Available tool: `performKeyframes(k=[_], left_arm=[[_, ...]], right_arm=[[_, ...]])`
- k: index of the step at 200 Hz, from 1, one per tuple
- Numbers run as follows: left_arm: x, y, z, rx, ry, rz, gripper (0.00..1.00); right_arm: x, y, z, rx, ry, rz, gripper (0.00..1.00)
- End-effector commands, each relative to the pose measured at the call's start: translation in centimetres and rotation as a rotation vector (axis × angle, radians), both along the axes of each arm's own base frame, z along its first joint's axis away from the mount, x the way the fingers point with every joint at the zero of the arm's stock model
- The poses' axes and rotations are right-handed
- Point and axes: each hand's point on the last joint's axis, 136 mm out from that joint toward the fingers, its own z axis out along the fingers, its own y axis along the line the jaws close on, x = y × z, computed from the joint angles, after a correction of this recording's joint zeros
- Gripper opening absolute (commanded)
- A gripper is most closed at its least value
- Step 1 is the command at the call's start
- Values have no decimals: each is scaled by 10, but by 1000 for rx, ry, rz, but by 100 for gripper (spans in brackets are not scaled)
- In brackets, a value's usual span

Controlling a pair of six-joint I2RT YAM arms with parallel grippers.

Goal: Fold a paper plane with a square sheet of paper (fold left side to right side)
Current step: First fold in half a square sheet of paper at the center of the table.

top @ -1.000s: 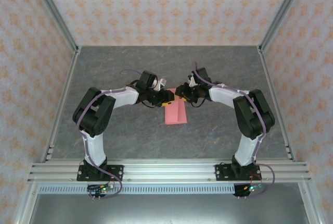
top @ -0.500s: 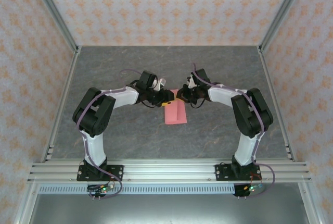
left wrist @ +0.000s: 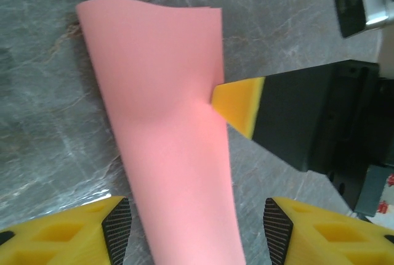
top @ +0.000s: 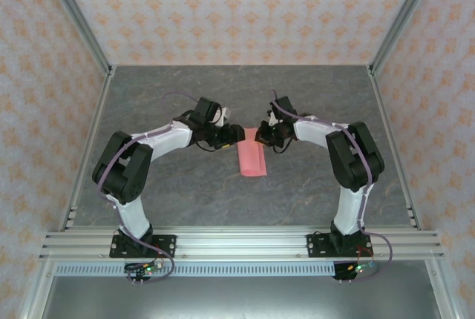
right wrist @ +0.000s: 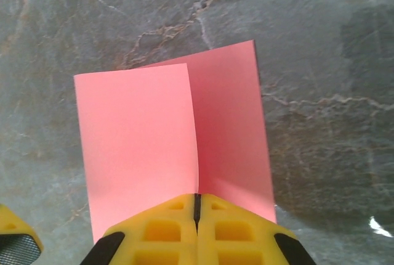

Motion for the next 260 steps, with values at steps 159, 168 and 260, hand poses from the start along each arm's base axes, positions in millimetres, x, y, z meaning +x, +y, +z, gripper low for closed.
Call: performKeyframes(k=[159,168,260], left_arm=[[-4,-15,-55,178,145,-23,44],[-3,-14,-56,181,148,-22,44],[-5,-11,-69,219,173,-13,44]], right_arm=[[9,-18,-10,-133,-31,-22,11],[9,-19,-10,-134,-31,-25,13],[6,-67,14,-311,-132,-137,45]])
